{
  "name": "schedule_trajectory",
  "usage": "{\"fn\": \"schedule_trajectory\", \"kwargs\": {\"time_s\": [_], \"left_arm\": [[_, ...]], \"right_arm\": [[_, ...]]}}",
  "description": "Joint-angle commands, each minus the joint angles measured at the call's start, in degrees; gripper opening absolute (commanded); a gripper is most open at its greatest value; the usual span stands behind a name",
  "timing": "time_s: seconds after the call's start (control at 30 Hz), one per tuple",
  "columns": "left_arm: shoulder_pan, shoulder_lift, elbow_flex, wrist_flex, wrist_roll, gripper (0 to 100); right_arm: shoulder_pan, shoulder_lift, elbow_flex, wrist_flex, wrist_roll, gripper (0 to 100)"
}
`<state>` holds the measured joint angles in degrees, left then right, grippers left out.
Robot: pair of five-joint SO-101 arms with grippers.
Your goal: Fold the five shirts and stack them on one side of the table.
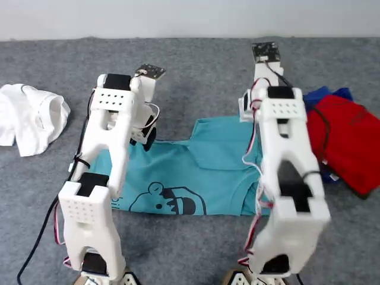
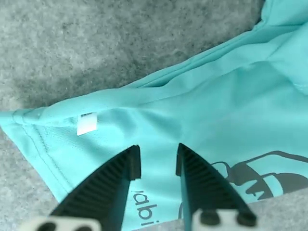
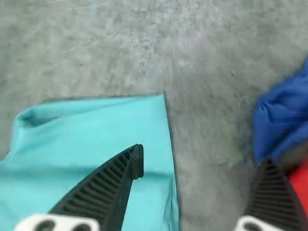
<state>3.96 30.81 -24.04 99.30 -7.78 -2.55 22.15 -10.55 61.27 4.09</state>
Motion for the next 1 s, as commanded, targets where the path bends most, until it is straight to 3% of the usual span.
{"fn": "schedule_trajectory", "kwargs": {"time_s": [0.0,0.37,0.63,0.73,0.97], "left_arm": [[-0.1,-3.4,-0.2,1.3,0.7,13],[-0.2,-3.4,0.2,1.3,0.6,13],[-0.2,-3.4,2.0,1.2,0.4,13],[-0.2,-3.4,2.0,1.2,0.4,13],[-0.1,-3.4,2.0,1.2,0.4,13]], "right_arm": [[-0.5,9.8,-14.6,3.4,-0.8,36.0],[-2.3,33.4,-44.2,16.0,3.2,34.8],[-2.0,41.8,-57.4,22.4,2.9,0.2],[-1.3,43.6,-61.2,24.2,2.9,4.6],[-1.3,44.4,-72.8,32.5,3.2,1.0]]}}
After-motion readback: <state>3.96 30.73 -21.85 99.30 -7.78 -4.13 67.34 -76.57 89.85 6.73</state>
